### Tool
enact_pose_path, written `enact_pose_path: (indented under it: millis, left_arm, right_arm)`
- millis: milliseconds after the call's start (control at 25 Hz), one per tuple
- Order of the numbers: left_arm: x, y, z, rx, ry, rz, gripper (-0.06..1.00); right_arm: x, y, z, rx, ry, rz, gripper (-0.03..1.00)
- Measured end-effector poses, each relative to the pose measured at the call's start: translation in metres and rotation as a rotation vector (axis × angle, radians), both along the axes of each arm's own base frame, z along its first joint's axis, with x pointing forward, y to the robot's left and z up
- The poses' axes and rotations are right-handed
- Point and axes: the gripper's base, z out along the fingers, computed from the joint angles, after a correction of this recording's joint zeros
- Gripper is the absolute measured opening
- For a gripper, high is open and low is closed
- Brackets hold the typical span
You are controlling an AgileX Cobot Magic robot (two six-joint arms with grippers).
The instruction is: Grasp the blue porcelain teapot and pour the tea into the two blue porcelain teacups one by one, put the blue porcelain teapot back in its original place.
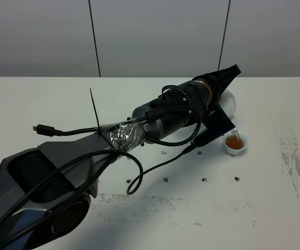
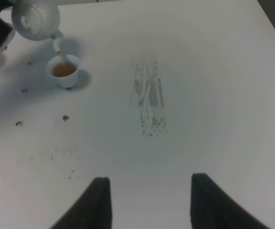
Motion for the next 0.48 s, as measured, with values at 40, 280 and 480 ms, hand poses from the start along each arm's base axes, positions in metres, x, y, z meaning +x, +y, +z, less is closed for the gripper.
enact_pose_path:
  millis: [40, 280, 480]
  left_arm:
    - [-0.0002, -0.0001, 0.0004, -0.009, 0.005, 0.004, 0.10]
    - [-0.0008, 0.0031, -0.0031, -0.036, 0.064, 0.051, 0.10]
    - [0.0010, 0.0077, -0.0028, -0.068, 0.107, 0.085, 0.10]
  right_arm:
    - [0.0000, 0.0000, 0.0000, 0.000, 0.000, 0.000, 0.40]
    - [0.0000, 0.0000, 0.0000, 0.000, 0.000, 0.000, 0.40]
    - [0.0000, 0.0000, 0.0000, 0.000, 0.000, 0.000, 0.40]
